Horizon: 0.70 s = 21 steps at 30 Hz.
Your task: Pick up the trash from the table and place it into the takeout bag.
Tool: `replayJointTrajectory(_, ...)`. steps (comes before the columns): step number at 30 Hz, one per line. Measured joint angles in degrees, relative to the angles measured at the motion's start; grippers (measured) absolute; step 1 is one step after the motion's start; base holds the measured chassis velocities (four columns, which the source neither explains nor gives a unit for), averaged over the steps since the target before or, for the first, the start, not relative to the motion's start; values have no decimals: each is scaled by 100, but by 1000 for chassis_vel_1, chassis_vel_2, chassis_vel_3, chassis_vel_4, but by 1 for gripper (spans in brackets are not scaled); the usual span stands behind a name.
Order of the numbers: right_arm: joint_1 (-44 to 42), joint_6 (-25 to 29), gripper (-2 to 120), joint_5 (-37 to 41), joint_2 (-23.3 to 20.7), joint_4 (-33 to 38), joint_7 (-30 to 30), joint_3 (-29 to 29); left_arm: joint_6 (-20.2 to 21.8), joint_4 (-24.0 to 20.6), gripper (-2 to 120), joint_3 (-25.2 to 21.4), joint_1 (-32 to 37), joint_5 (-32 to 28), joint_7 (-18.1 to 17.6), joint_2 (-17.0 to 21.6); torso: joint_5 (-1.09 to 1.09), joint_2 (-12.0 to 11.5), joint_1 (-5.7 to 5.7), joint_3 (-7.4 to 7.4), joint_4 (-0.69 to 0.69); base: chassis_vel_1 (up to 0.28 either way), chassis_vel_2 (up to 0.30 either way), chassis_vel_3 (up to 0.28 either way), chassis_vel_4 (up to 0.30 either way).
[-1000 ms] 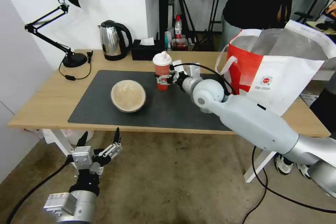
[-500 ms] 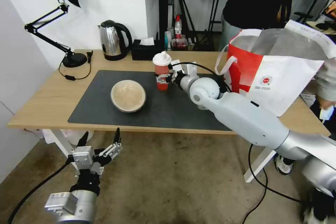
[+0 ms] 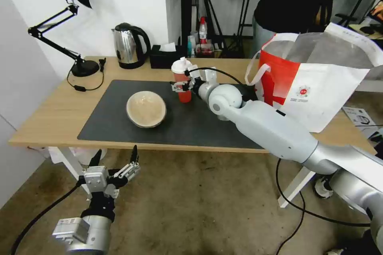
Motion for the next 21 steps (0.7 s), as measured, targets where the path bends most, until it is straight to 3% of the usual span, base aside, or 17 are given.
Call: replayJointTrajectory(21, -41, 172, 98, -152, 261, -693, -290, 8, -17, 39, 100, -32, -23, -109, -16, 6, 0, 0, 0, 0, 0, 0, 0, 0, 0)
